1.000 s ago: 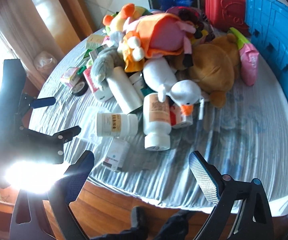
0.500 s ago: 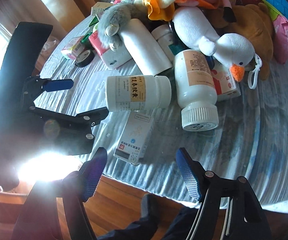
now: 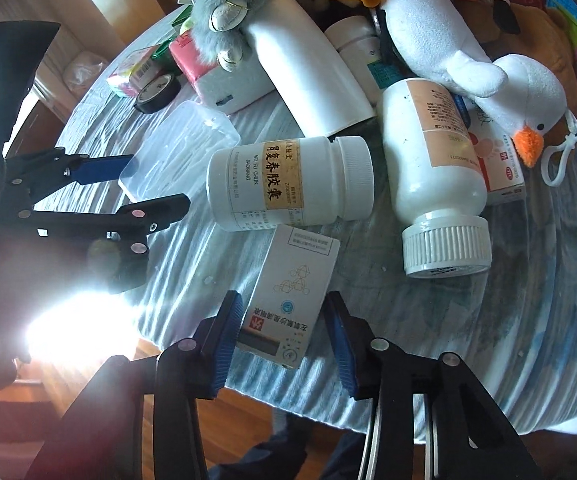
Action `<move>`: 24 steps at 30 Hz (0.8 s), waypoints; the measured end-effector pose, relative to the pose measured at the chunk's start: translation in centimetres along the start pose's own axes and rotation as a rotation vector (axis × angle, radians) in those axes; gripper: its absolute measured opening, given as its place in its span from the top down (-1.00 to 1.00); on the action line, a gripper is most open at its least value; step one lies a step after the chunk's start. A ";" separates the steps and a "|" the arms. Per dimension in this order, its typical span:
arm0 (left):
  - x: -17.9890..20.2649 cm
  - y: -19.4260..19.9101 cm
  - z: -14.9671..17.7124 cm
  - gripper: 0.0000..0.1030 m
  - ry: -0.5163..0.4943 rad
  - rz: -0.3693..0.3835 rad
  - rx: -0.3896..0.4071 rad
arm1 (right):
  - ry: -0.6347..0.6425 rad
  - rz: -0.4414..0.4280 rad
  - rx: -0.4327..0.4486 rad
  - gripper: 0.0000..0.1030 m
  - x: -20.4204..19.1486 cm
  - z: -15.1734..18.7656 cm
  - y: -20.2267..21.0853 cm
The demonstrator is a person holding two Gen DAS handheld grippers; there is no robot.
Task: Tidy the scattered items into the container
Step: 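Grasp the clear floss-pick box with the left tool while the right tool grasps a white medicine box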
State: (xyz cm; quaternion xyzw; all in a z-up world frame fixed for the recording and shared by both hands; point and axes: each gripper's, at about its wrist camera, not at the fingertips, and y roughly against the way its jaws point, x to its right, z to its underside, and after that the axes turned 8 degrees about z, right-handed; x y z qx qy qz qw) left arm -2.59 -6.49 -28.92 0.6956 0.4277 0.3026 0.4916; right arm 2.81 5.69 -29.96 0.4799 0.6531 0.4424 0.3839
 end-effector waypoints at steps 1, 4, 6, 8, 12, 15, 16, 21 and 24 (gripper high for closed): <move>0.1 -0.1 0.1 -0.17 0.002 -0.003 0.004 | 0.000 -0.001 -0.001 0.25 -0.1 -0.1 -0.1; 0.0 0.1 0.3 -0.17 0.011 -0.004 0.011 | -0.012 -0.007 0.001 0.34 0.1 -0.2 -0.1; 0.0 0.4 0.3 -0.16 0.011 -0.006 0.015 | -0.017 -0.013 0.005 0.39 0.1 -0.3 0.1; -0.1 0.6 0.4 -0.16 0.009 -0.012 0.018 | -0.019 -0.018 0.009 0.41 0.1 -0.4 0.5; -0.2 1.0 0.5 -0.16 0.011 -0.025 0.026 | -0.031 -0.026 0.013 0.41 0.4 -0.3 1.0; -0.3 1.4 0.2 -0.16 0.021 -0.032 0.039 | -0.035 -0.026 0.018 0.41 0.7 -0.1 1.7; -0.4 1.6 0.3 -0.16 0.024 -0.033 0.041 | -0.034 -0.025 0.020 0.41 0.8 -0.1 1.9; -0.5 2.5 0.2 -0.16 0.025 -0.045 0.057 | -0.027 -0.017 0.027 0.41 1.2 -0.1 2.9; -0.2 3.4 0.2 -0.16 0.021 -0.055 0.071 | -0.022 -0.012 0.038 0.41 1.5 -0.2 4.0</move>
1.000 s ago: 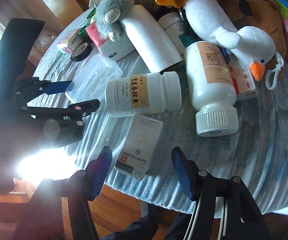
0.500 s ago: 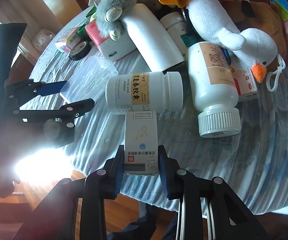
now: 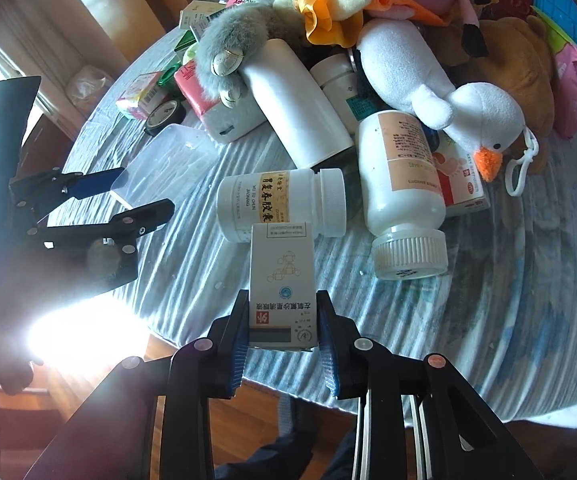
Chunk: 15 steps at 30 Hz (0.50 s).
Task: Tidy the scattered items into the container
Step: 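Grasp the clear floss-pick box with the left tool while the right tool grasps a white medicine box, then carry the floss-pick box in the left tool while the right tool carries the medicine box to the bin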
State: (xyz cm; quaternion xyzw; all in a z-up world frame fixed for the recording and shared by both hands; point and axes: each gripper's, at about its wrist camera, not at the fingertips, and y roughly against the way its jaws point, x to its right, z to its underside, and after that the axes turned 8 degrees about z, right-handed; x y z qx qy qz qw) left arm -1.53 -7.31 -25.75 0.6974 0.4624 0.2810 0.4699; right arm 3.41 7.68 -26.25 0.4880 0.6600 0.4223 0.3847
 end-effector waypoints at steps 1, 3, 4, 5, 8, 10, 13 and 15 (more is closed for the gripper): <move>0.2 0.4 0.0 -0.16 0.000 0.000 0.004 | 0.001 0.002 0.005 0.41 0.1 -0.1 0.4; 0.4 0.8 -0.5 -0.16 -0.003 -0.004 0.014 | 0.003 0.008 0.016 0.41 0.4 -0.3 1.1; 0.6 1.3 -0.5 -0.16 -0.004 -0.005 0.020 | 0.002 0.010 0.021 0.41 0.5 -0.4 1.5; 0.5 1.6 -0.7 -0.16 -0.006 -0.005 0.025 | 0.001 0.012 0.025 0.41 0.7 -0.5 1.9; 0.5 2.6 -1.5 -0.16 -0.012 -0.004 0.043 | -0.002 0.018 0.044 0.41 1.1 -0.9 3.2; 0.4 3.2 -1.9 -0.16 -0.019 -0.005 0.059 | -0.002 0.022 0.057 0.41 1.3 -1.1 4.1; 0.5 4.1 -2.9 -0.16 -0.022 -0.008 0.077 | -0.003 0.025 0.074 0.41 1.8 -1.5 5.4; 0.9 4.8 -3.5 -0.16 -0.023 -0.010 0.088 | -0.001 0.026 0.088 0.41 2.2 -1.7 6.4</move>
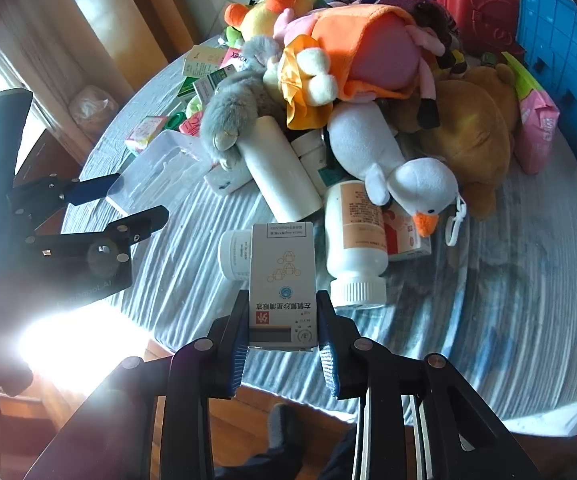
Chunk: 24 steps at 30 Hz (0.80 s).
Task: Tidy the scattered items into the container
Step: 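Carry the floss-pick box in the left tool while the right tool carries the medicine box to the bin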
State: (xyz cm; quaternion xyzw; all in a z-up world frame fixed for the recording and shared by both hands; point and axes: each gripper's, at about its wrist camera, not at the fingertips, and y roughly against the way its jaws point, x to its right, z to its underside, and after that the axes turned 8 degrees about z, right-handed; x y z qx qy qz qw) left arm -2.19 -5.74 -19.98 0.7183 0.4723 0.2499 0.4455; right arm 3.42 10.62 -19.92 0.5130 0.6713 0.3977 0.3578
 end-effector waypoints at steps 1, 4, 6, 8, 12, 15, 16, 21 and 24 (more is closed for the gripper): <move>0.2 0.3 -0.3 -0.16 0.000 0.000 0.004 | 0.000 0.000 0.006 0.41 0.4 -0.1 0.5; 0.9 1.0 -1.3 -0.16 0.001 -0.004 0.016 | 0.002 0.000 0.020 0.41 1.5 -0.5 1.8; 1.4 1.4 -2.0 -0.16 0.008 -0.009 0.021 | 0.005 0.000 0.026 0.41 2.2 -0.8 2.3; 1.8 1.8 -2.8 -0.16 0.014 -0.012 0.028 | 0.008 0.000 0.032 0.41 2.9 -1.4 2.7; 3.1 2.7 -4.7 -0.16 0.013 -0.019 0.049 | 0.012 -0.001 0.053 0.41 4.3 -2.8 4.0; 4.1 3.3 -6.5 -0.16 0.018 -0.023 0.065 | 0.010 -0.003 0.071 0.41 5.6 -4.1 4.9; 4.5 3.5 -7.2 -0.16 0.017 -0.024 0.072 | 0.009 -0.003 0.078 0.41 6.3 -4.5 5.3; 6.7 4.3 -10.9 -0.16 0.009 -0.028 0.111 | 0.003 -0.001 0.123 0.41 9.6 -6.3 7.6; 8.3 4.8 -13.1 -0.16 -0.004 -0.028 0.133 | -0.008 0.000 0.148 0.41 11.9 -7.5 9.1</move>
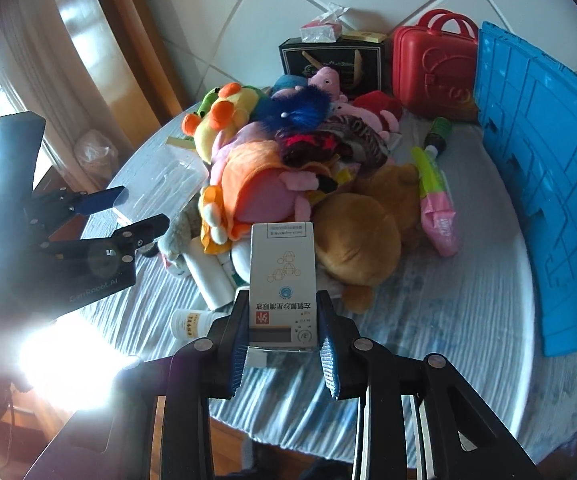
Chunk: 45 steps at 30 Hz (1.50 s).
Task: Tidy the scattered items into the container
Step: 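Carry the floss-pick box in the left tool while the right tool carries the medicine box to the bin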
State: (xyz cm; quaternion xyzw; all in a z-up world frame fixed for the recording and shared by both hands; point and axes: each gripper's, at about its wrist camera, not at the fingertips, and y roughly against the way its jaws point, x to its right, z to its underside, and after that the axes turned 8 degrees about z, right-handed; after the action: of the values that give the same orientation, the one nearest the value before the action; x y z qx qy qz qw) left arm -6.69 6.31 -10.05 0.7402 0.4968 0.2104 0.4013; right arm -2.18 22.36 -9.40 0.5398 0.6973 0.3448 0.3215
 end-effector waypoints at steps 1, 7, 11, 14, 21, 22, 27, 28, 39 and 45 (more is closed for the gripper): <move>0.6 0.1 -0.8 -0.16 -0.005 0.001 0.008 | -0.004 0.002 0.009 0.41 0.8 -0.4 0.4; 4.3 0.5 -5.6 -0.16 -0.037 0.010 0.055 | -0.041 0.018 0.062 0.41 5.9 -3.1 2.8; 7.0 0.9 -9.1 -0.16 -0.058 0.028 0.090 | -0.061 0.039 0.110 0.41 9.6 -5.0 4.9; 9.2 1.2 -11.9 -0.16 -0.074 0.046 0.120 | -0.080 0.060 0.145 0.41 12.5 -6.3 6.7; 15.2 2.0 -18.5 -0.16 -0.130 0.094 0.199 | -0.139 0.123 0.227 0.41 19.5 -8.9 11.0; 16.2 2.0 -19.4 -0.16 -0.139 0.103 0.210 | -0.149 0.134 0.236 0.41 20.6 -9.2 11.5; 21.3 2.4 -23.6 -0.16 -0.195 0.152 0.259 | -0.198 0.185 0.272 0.41 25.5 -9.8 13.8; 22.4 2.5 -24.3 -0.16 -0.206 0.163 0.266 | -0.208 0.193 0.277 0.41 26.5 -9.9 14.0; 32.5 1.9 -29.5 -0.16 -0.311 0.267 0.298 | -0.311 0.272 0.284 0.41 34.1 -8.4 16.0; 36.1 1.2 -31.4 -0.16 -0.340 0.302 0.294 | -0.352 0.305 0.278 0.41 37.5 -7.9 16.3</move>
State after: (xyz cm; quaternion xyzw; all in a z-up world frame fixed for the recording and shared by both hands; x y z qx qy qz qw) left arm -13.21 50.86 6.25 0.8809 0.3317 0.0662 0.3311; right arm -7.90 60.73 5.70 0.7294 0.5818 0.1909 0.3049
